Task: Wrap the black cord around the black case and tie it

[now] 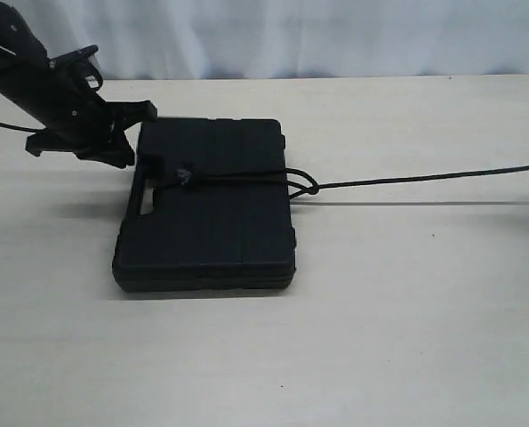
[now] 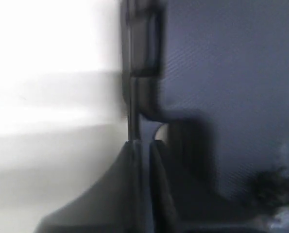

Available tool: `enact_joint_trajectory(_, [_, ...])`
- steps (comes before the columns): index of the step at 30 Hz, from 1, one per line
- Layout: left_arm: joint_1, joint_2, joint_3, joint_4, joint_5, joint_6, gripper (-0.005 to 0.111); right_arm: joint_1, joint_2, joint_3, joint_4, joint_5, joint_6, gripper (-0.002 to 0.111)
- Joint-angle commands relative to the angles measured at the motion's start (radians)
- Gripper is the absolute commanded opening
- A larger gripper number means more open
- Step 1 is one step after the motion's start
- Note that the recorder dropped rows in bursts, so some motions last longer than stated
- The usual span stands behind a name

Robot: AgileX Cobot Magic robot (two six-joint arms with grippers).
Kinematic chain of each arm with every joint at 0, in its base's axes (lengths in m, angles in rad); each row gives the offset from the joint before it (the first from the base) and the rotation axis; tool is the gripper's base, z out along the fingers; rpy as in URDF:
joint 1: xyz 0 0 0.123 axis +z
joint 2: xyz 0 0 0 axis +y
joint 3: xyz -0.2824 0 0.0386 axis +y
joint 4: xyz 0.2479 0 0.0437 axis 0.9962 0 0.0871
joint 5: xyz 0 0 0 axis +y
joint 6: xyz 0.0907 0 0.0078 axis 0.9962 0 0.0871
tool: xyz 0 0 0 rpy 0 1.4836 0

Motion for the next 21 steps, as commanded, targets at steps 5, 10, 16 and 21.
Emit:
enact_joint_trajectory(5, [0.009,-0.01,-0.01,0.053,-0.065,-0.001,0.0,-0.019,0.082,-0.003,-0.011,-0.12,-0.012,0.004])
enact_joint_trajectory(10, [0.009,-0.01,-0.01,0.011,-0.085,-0.001,0.0,-0.017,0.079,-0.013,0.005,-0.064,-0.014,0.008])
enact_joint_trajectory(16, [0.009,-0.01,-0.01,0.033,-0.081,-0.001,0.0,-0.017,0.002,-0.065,-0.148,0.079,-0.023,0.049])
enact_joint_trajectory(21, [0.009,-0.01,-0.01,0.047,-0.05,-0.001,0.0,-0.017,-0.126,-0.163,-0.367,0.147,0.055,0.056])
